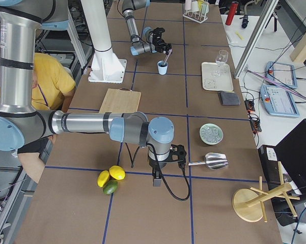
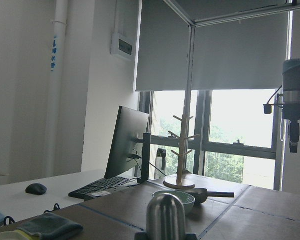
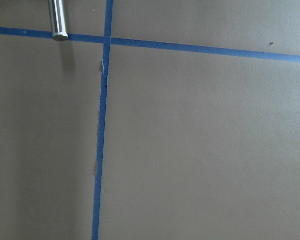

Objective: Squeeze lemon into cup
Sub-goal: 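Press the muddler down into the cup onto the lemon slice, then lift the muddler out of the cup with the left gripper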

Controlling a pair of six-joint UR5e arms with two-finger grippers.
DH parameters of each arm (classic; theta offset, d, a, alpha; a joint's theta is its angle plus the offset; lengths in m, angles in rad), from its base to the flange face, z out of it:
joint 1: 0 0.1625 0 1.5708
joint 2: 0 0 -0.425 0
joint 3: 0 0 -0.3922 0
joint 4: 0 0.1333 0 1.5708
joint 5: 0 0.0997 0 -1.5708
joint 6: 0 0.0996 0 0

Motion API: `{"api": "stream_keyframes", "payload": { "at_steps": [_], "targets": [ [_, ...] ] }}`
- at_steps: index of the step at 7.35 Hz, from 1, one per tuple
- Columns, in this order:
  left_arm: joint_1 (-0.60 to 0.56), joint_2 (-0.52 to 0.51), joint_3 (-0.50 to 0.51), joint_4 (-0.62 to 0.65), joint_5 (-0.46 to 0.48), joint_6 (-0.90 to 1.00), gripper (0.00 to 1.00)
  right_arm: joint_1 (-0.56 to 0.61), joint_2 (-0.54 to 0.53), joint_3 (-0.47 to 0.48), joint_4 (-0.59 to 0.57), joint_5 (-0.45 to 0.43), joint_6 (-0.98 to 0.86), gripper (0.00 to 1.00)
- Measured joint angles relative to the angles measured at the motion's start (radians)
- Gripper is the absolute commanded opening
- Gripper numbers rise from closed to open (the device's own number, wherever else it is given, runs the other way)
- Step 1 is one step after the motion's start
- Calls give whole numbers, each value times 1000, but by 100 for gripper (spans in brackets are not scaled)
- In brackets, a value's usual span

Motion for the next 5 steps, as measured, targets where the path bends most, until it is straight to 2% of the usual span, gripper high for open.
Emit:
{"api": "stream_keyframes", "payload": {
  "at_steps": [2,5],
  "targets": [
    [-14,-2,-60,-1,3,-1,0,0,1,0,0,0,0,100],
    [-105,3,-201,35,1,-27,0,0,1,-1,0,0,0,100]
  ]
}}
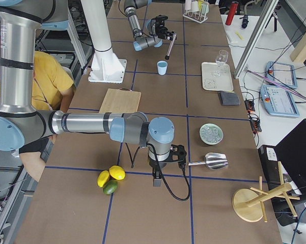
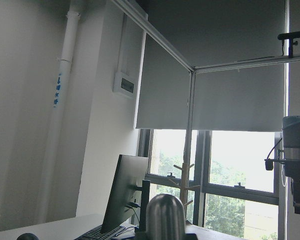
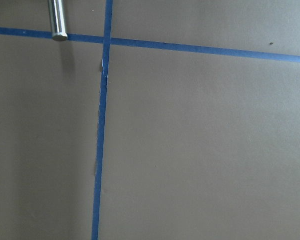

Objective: Squeeze lemon into cup
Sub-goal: 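Lift the muddler out of the cup with the left gripper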

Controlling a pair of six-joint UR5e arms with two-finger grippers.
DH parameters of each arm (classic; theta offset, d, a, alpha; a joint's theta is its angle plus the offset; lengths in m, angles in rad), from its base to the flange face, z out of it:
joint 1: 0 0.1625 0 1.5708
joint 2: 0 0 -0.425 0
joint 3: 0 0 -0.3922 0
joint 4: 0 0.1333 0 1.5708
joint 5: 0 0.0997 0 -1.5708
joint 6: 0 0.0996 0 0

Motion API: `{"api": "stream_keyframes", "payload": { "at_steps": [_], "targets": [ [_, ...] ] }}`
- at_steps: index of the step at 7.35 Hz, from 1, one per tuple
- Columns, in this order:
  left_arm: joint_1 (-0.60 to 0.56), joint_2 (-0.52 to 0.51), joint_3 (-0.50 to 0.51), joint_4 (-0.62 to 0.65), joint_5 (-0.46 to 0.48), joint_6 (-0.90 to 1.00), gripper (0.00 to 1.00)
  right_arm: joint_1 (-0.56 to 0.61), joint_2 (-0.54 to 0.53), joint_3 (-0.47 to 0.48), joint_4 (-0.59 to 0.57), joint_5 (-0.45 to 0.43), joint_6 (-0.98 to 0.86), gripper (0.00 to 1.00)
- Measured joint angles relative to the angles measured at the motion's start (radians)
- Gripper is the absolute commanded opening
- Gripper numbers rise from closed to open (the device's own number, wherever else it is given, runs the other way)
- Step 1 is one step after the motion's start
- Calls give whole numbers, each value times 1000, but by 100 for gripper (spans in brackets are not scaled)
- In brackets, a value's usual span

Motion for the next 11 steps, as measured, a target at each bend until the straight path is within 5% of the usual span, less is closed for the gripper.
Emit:
{"api": "stream_keyframes", "payload": {
  "at_steps": [1,3,6,9,11],
  "targets": [
    [-30,15,-64,96,-6,-18,0,0,-1,0,0,0,0,100],
    [-71,50,-229,473,-23,-38,0,0,-3,0,0,0,-2,100],
    [-132,82,-344,1017,-70,-52,0,0,-7,0,0,1,-3,100],
    [-321,90,-470,1637,-378,-56,0,0,-9,0,0,0,-3,100],
    [-433,192,-534,1860,-513,-93,0,0,-9,-3,0,0,-3,100]
  ]
}}
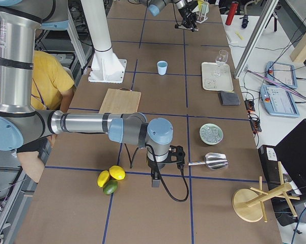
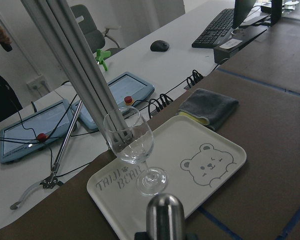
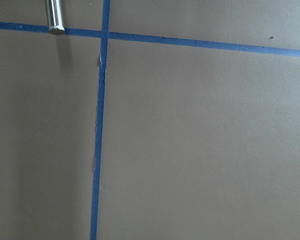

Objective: Squeeze lemon into cup
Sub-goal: 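Lift the muddler out of the cup with the left gripper, then lower the muddler onto the table and release it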

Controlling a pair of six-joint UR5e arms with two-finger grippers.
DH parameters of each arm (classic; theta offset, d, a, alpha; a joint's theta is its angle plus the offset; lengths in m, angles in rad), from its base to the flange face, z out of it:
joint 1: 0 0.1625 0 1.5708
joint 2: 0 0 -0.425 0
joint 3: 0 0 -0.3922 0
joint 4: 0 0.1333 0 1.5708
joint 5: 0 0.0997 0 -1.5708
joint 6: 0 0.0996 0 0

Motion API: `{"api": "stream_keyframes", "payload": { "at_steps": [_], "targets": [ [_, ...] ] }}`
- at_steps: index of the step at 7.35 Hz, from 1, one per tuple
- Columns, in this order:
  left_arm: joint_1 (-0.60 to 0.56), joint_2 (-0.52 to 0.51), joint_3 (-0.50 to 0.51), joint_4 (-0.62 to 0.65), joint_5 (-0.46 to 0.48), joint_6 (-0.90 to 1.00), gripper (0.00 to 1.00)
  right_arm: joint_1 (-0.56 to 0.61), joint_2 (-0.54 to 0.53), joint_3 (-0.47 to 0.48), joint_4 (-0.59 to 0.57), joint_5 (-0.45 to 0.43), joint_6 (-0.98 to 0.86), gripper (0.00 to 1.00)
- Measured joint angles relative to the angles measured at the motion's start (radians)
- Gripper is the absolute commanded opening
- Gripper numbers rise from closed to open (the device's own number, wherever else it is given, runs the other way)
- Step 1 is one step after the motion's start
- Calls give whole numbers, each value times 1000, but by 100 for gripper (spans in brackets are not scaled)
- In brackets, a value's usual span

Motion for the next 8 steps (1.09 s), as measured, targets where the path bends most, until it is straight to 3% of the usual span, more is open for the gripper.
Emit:
{"api": "stream_keyframes", "payload": {
  "at_steps": [3,8],
  "targets": [
    [-23,169,-10,27,-37,-333,3,0,1,-11,1,1,1,100],
    [42,309,187,-237,-39,-486,3,0,3,-16,2,4,2,100]
  ]
}}
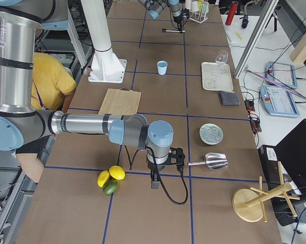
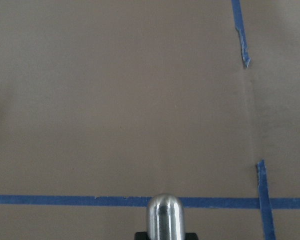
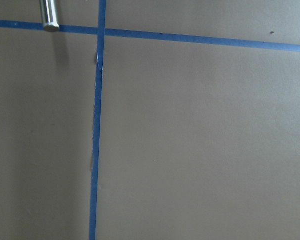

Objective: Squeeze lemon into cup
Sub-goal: 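Lower the muddler onto the table and release it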

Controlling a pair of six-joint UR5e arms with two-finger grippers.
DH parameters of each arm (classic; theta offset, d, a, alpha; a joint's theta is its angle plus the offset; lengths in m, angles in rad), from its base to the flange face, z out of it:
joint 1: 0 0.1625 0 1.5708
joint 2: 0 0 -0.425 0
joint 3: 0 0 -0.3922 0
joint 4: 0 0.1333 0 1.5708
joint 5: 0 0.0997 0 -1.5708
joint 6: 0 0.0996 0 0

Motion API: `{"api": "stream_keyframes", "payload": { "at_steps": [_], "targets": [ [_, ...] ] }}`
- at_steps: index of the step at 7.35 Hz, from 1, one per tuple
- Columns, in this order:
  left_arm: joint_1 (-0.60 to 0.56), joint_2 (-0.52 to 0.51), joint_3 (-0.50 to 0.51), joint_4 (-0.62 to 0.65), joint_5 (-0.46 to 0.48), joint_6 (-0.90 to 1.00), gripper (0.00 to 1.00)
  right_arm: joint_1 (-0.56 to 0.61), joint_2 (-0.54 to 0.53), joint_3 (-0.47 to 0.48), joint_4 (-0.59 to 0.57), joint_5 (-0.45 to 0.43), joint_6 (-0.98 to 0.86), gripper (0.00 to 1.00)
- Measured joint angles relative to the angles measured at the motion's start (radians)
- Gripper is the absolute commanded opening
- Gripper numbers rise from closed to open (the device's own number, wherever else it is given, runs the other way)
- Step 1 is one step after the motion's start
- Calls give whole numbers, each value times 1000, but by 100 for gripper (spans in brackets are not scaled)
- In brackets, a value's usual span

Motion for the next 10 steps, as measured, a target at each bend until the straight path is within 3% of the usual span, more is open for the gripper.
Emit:
{"api": "stream_keyframes", "payload": {
  "at_steps": [2,3,4,5,8,10],
  "targets": [
    [52,20,14,-23,2,-2,3,0,0,0,0,0,0,100],
    [68,22,17,-25,3,-2,21,0,0,0,0,0,0,100],
    [77,22,20,-25,3,-1,67,0,1,0,0,0,0,100],
    [82,22,23,-26,3,0,100,0,1,0,0,0,0,100],
    [84,21,0,-26,3,9,100,0,2,-1,0,1,0,100],
    [68,55,-91,-20,-4,78,100,0,3,1,0,2,0,100]
  ]
}}
